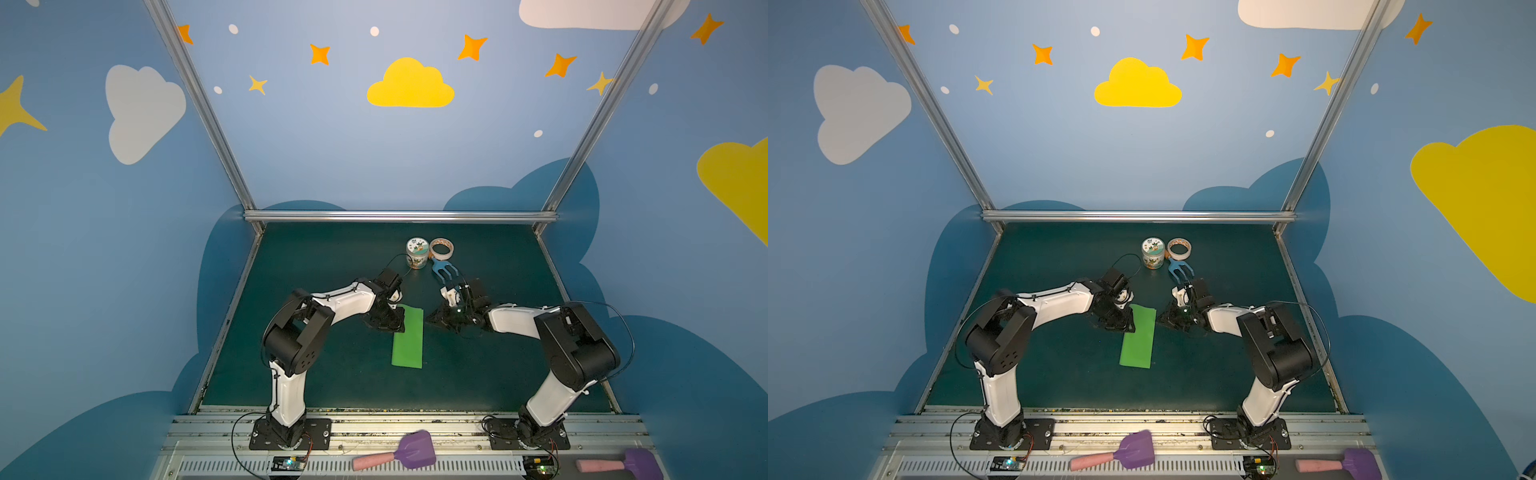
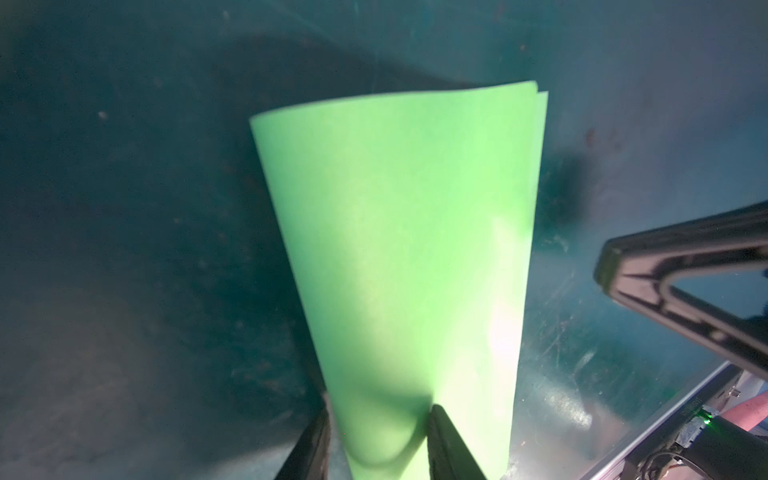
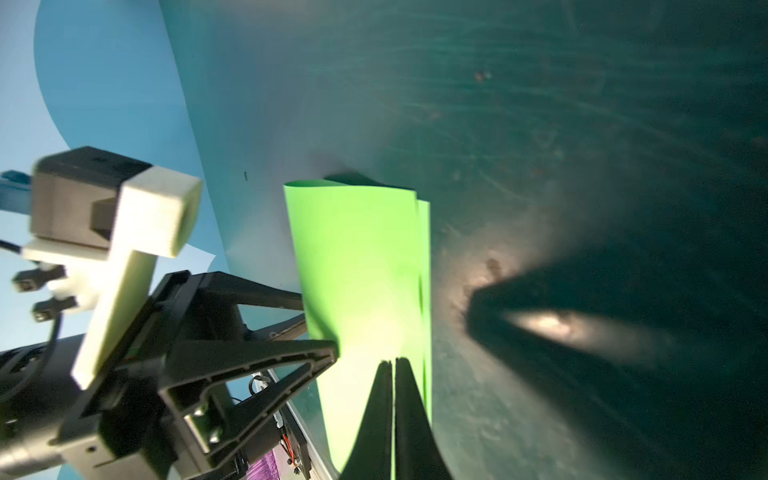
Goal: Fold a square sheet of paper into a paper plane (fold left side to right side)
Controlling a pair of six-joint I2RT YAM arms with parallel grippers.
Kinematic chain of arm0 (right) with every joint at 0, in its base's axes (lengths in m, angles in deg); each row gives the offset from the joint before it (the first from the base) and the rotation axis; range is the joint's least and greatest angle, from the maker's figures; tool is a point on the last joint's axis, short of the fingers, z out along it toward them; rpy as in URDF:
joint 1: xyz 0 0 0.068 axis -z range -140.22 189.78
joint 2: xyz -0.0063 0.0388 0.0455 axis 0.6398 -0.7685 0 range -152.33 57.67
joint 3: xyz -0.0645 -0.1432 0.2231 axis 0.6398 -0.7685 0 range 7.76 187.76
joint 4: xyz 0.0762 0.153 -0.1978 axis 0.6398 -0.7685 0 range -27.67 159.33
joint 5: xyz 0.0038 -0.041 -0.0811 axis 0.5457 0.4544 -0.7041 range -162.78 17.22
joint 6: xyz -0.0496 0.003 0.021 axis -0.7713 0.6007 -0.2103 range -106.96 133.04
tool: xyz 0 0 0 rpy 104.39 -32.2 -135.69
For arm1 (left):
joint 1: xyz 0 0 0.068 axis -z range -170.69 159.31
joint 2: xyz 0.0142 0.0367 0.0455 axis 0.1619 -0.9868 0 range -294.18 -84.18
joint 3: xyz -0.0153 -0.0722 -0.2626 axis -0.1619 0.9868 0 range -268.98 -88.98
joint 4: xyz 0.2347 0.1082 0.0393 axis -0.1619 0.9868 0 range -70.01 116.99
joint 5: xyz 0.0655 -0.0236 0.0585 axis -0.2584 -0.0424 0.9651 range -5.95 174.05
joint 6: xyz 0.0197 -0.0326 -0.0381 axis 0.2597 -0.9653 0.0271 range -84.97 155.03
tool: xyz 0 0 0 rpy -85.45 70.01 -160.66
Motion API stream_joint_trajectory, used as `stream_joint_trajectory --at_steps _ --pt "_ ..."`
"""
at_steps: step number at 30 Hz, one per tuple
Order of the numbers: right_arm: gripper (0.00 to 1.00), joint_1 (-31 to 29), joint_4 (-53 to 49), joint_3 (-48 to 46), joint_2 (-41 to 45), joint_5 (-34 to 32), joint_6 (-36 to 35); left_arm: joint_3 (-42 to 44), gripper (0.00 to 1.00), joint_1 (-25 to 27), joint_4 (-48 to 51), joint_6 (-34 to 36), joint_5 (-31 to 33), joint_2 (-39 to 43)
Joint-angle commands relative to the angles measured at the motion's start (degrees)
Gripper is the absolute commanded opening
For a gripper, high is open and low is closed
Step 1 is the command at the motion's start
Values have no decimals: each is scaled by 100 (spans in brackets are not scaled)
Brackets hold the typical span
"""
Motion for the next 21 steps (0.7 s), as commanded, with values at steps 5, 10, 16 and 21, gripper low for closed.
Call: stream_joint_trajectory --at_steps 5,10,16,21 --pt "0 -280 -124 316 -282 -103 45 41 40 17 71 88 16 -108" --pt "0 -463 -163 333 -548 -246 67 49 40 20 67 113 8 -106" --pt "0 -547 -233 -3 -675 -632 219 -49 40 4 81 130 -40 -65" --pt "0 -569 -319 -269 -659 -913 304 -394 44 -173 360 218 -70 269"
